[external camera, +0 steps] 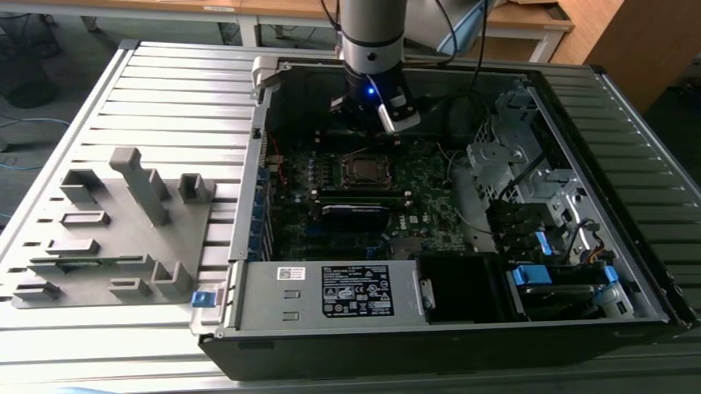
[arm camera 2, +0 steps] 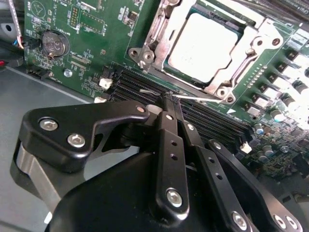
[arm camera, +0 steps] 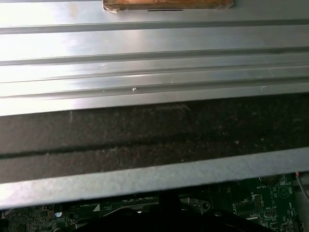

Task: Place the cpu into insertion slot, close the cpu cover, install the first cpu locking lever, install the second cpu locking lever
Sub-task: 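Install the first cpu locking lever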

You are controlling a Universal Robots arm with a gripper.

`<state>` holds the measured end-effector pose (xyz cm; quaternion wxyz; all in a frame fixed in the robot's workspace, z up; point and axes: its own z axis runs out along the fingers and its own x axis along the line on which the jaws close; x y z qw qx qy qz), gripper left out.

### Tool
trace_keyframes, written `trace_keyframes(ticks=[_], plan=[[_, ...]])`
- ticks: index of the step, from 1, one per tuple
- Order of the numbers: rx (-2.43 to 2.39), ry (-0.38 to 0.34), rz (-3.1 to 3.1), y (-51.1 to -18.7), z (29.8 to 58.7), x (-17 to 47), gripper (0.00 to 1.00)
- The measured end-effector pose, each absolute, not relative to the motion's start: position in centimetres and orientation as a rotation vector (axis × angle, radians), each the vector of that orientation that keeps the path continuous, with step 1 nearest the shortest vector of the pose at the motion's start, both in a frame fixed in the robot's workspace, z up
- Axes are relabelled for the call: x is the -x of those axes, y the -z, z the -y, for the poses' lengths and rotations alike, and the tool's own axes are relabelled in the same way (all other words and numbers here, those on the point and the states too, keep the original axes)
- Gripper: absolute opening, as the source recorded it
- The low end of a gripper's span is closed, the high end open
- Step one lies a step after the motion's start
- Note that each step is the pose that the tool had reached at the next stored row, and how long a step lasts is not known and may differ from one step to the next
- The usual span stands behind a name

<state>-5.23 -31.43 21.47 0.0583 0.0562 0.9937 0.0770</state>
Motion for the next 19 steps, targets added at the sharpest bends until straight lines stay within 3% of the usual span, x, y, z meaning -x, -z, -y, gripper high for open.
trace_keyframes(ticks=[19], plan=[[-0.32, -0.224, -2.992, -21.2, 31.13, 5.75, 0.11]])
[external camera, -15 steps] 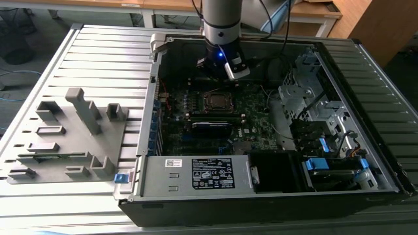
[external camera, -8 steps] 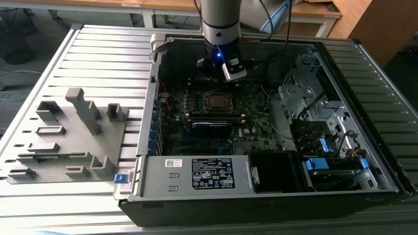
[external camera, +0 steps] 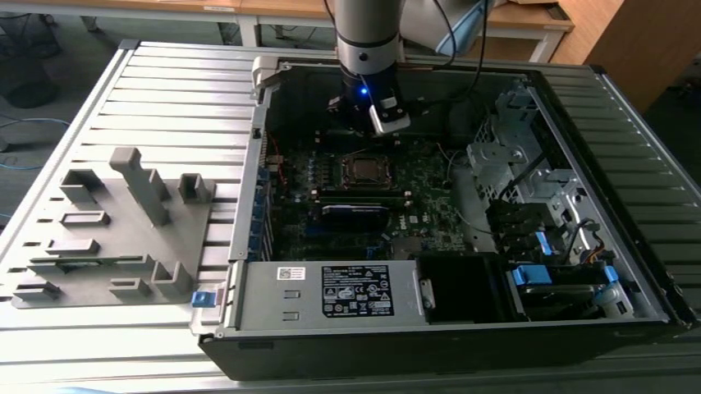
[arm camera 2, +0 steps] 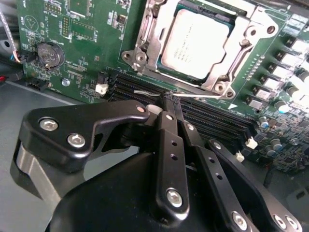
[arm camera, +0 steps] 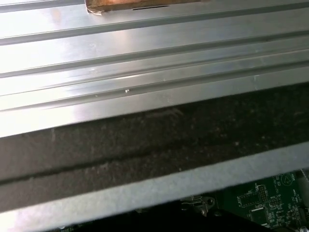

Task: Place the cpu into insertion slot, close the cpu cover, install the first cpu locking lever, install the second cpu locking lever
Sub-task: 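Install the first cpu locking lever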

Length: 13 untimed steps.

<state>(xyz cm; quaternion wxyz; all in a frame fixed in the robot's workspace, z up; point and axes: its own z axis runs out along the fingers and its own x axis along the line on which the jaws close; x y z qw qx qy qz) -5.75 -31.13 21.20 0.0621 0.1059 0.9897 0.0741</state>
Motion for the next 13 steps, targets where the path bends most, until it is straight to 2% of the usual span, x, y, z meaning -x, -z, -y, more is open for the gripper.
trace_keyframes(ticks=[13], plan=[[-0.328, -0.223, -2.991, -21.19, 31.18, 5.75, 0.11]])
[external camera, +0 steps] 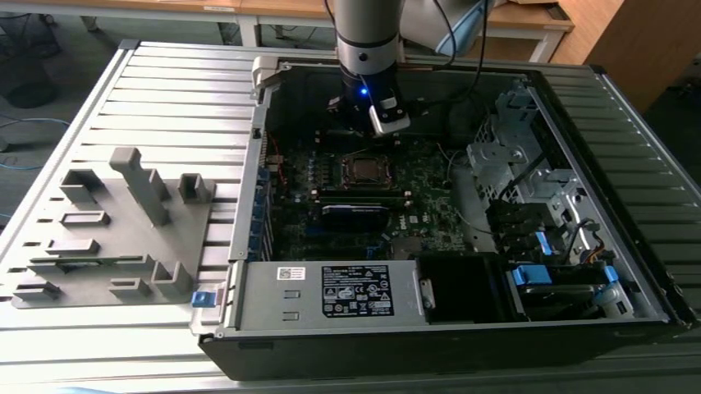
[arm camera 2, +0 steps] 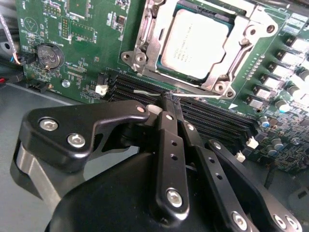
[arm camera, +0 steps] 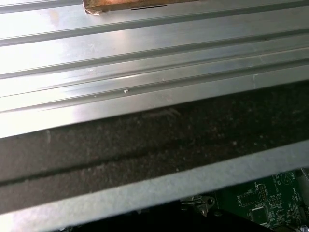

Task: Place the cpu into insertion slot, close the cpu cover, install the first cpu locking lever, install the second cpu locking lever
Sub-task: 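Install the first cpu locking lever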

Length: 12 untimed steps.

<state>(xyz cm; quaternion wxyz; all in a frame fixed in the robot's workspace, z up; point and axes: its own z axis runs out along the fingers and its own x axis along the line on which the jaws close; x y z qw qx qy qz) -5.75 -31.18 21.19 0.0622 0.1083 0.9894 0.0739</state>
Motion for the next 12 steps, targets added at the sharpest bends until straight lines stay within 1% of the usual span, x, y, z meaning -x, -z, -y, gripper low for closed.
trace_keyframes(ticks=[12], plan=[[-0.327, -0.223, -2.99, -21.09, 31.19, 5.75, 0.11]])
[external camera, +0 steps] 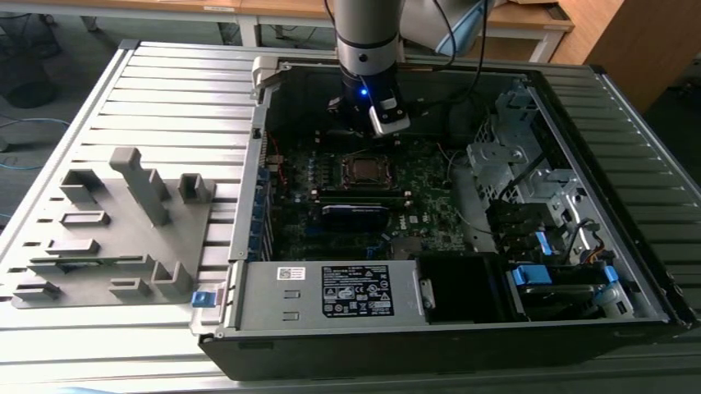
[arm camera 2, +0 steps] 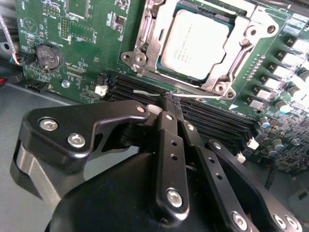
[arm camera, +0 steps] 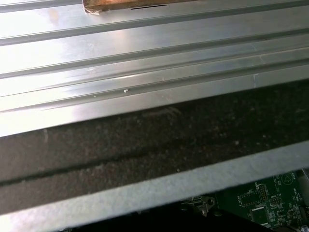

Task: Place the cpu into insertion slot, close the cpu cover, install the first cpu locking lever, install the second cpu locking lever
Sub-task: 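Install the first cpu locking lever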

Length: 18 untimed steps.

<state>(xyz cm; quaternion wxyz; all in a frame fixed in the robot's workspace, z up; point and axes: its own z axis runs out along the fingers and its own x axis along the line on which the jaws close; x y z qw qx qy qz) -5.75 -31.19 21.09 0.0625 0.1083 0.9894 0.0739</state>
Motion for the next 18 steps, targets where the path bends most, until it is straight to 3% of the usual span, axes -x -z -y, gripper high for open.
trace_keyframes(ticks=[18], plan=[[-0.322, -0.225, -2.966, -20.95, 31.19, 5.93, 0.11]])
